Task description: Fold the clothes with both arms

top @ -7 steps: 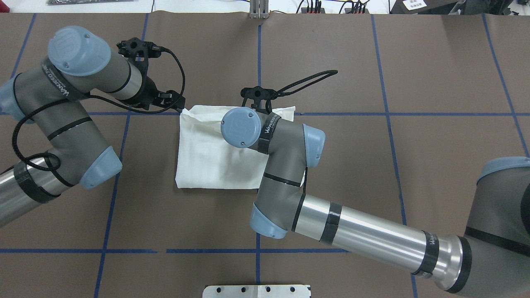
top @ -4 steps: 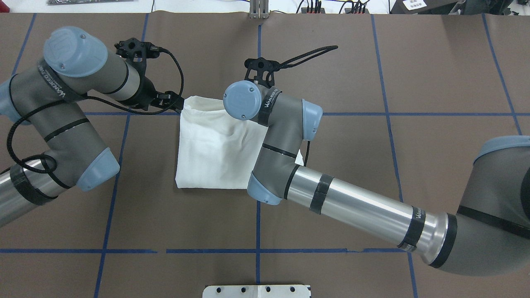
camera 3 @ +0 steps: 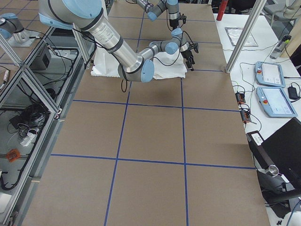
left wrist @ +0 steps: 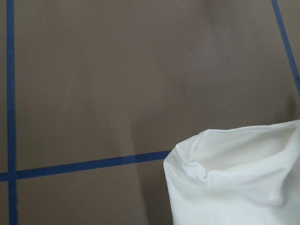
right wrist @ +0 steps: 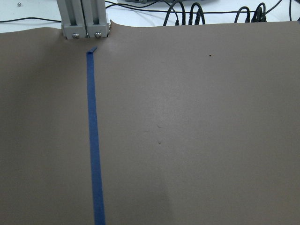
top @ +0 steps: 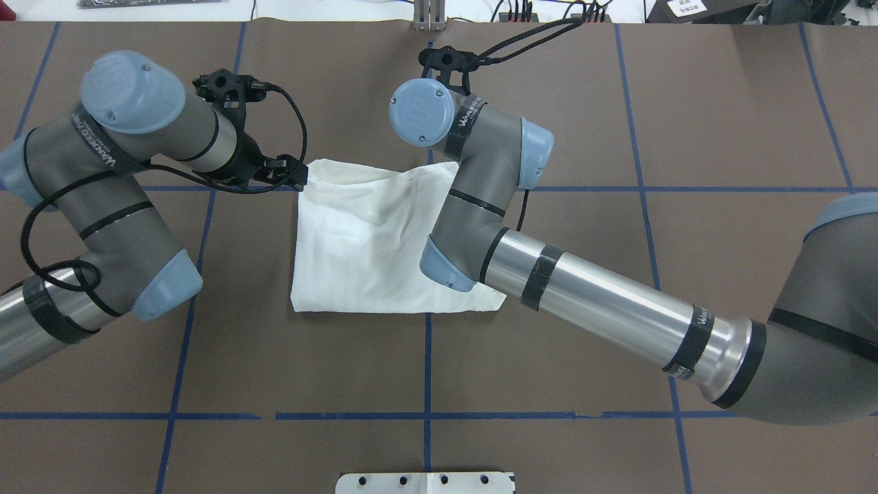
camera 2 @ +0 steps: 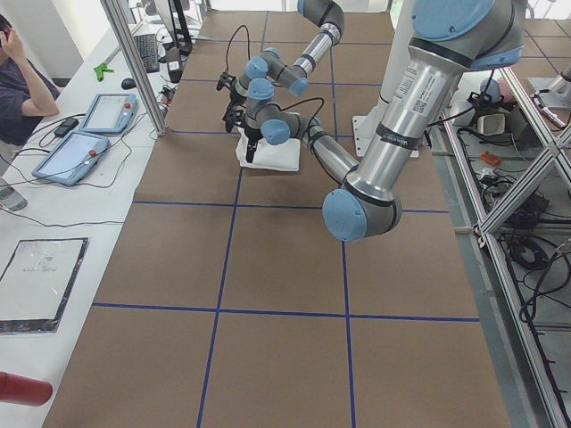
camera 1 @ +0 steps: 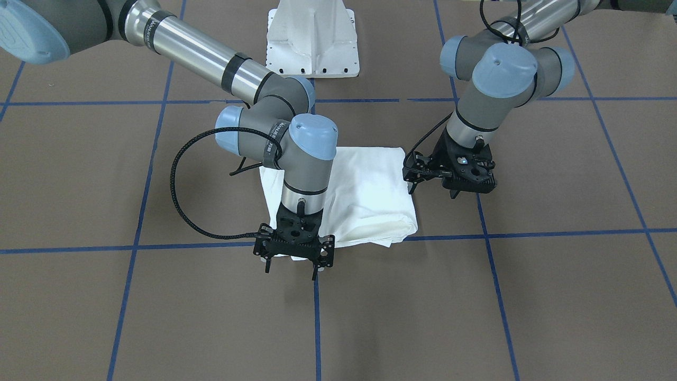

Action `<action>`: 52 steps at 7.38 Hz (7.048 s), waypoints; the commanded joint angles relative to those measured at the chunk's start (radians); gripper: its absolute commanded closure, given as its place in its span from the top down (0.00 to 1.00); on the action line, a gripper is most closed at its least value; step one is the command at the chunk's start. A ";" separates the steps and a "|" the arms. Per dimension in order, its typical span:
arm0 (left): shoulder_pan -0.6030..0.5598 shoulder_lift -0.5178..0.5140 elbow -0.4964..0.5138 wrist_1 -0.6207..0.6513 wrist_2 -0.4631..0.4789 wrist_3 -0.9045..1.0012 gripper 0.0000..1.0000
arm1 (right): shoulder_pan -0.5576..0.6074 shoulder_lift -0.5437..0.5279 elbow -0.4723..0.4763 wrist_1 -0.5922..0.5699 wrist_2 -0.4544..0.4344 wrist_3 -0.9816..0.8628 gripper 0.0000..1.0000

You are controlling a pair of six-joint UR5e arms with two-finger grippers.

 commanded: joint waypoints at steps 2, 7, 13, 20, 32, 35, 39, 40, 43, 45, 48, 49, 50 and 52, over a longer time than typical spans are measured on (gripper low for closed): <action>0.080 -0.091 0.125 0.012 0.087 -0.127 1.00 | 0.058 -0.034 0.064 -0.032 0.232 -0.071 1.00; 0.085 -0.193 0.283 0.014 0.173 -0.146 1.00 | 0.060 -0.083 0.140 -0.060 0.232 -0.077 1.00; -0.033 -0.231 0.435 0.012 0.307 -0.087 1.00 | 0.058 -0.089 0.141 -0.060 0.231 -0.078 1.00; -0.208 0.069 -0.132 0.157 -0.040 0.304 1.00 | 0.246 -0.290 0.482 -0.257 0.535 -0.335 1.00; -0.784 0.581 -0.065 0.112 -0.362 1.089 1.00 | 0.870 -1.140 0.689 -0.228 0.826 -1.374 1.00; -0.799 0.684 -0.119 0.120 -0.416 1.075 1.00 | 0.868 -1.144 0.683 -0.146 0.826 -1.266 1.00; -0.793 0.708 -0.120 0.138 -0.342 1.075 1.00 | 0.868 -1.146 0.681 -0.143 0.827 -1.267 1.00; -0.790 0.706 -0.123 0.137 -0.337 1.075 1.00 | 0.868 -1.147 0.681 -0.143 0.826 -1.267 1.00; -0.791 0.698 -0.131 0.135 -0.337 1.075 1.00 | 0.868 -1.163 0.695 -0.141 0.829 -1.267 1.00; -0.791 0.698 -0.139 0.135 -0.337 1.075 1.00 | 0.870 -1.161 0.733 -0.148 0.868 -1.264 1.00; -0.791 0.698 -0.140 0.135 -0.337 1.075 1.00 | 0.871 -1.197 0.749 -0.140 0.882 -1.266 1.00; -0.791 0.701 -0.140 0.137 -0.337 1.075 1.00 | 0.871 -1.197 0.750 -0.140 0.881 -1.266 1.00; -0.791 0.703 -0.140 0.137 -0.337 1.075 1.00 | 0.871 -1.197 0.749 -0.141 0.881 -1.266 1.00; -0.791 0.703 -0.140 0.137 -0.337 1.075 1.00 | 0.871 -1.195 0.749 -0.140 0.879 -1.267 1.00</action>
